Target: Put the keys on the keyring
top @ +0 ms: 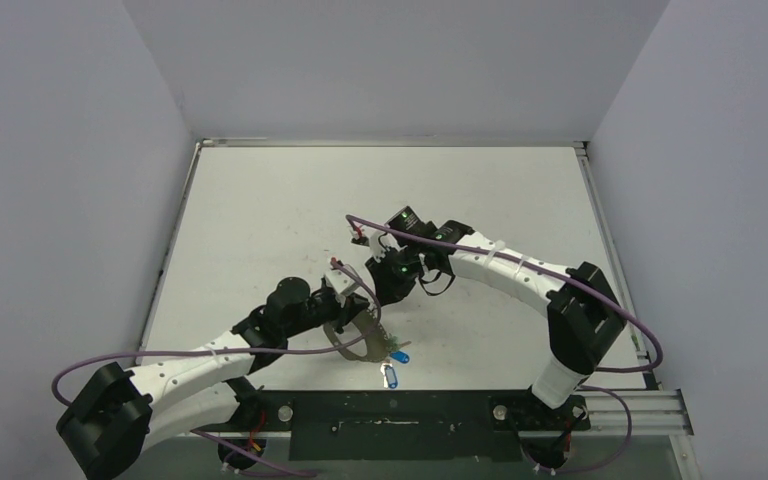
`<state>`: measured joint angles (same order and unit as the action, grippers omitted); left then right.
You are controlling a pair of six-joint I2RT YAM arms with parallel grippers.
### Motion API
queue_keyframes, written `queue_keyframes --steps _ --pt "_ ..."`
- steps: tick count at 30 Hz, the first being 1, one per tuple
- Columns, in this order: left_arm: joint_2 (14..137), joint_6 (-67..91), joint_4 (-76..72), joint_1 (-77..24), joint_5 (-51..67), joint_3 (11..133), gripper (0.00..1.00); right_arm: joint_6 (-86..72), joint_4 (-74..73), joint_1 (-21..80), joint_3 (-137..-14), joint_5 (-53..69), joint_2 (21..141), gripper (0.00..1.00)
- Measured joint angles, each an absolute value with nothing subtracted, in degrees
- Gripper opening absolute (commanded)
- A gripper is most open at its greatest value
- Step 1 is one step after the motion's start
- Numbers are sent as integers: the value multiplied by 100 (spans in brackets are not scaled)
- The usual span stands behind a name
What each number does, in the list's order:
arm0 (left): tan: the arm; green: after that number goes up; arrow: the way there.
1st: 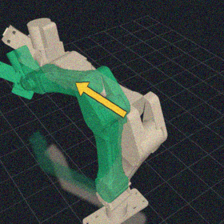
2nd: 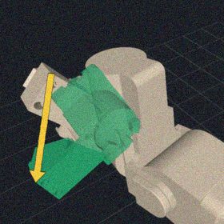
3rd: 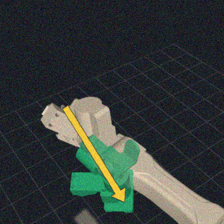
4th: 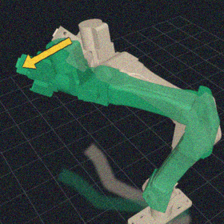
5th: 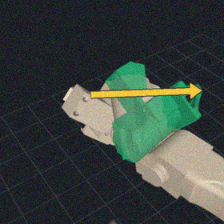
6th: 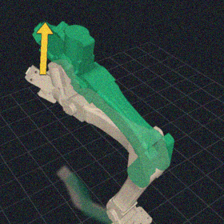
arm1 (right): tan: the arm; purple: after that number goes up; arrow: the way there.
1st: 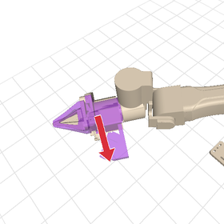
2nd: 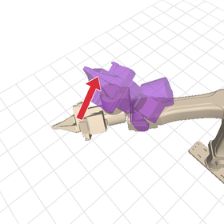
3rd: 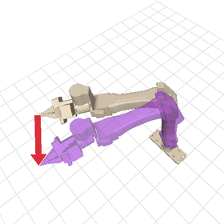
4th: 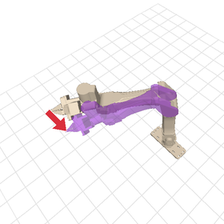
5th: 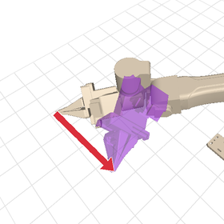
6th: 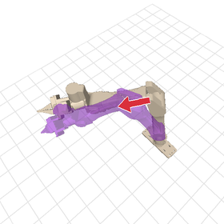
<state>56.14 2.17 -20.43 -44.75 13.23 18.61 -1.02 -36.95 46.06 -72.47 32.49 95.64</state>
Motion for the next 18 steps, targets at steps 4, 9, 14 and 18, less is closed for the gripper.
queue_keyframes --steps 4,9,14,18 --pt "5614 204 -2040 -4504 1306 1822 0 -108 -3699 4606 -7247 3306 9660 0" --pt "5614 193 -2088 -4530 1297 1793 0 -115 -3712 4606 -7247 3330 9679 0" --pt "5614 163 -2180 -4541 1302 1717 0 -165 -3715 4606 -7247 3391 9754 0" --pt "5614 126 -2252 -4560 1299 1660 0 -222 -3719 4604 -7249 3424 9832 0"
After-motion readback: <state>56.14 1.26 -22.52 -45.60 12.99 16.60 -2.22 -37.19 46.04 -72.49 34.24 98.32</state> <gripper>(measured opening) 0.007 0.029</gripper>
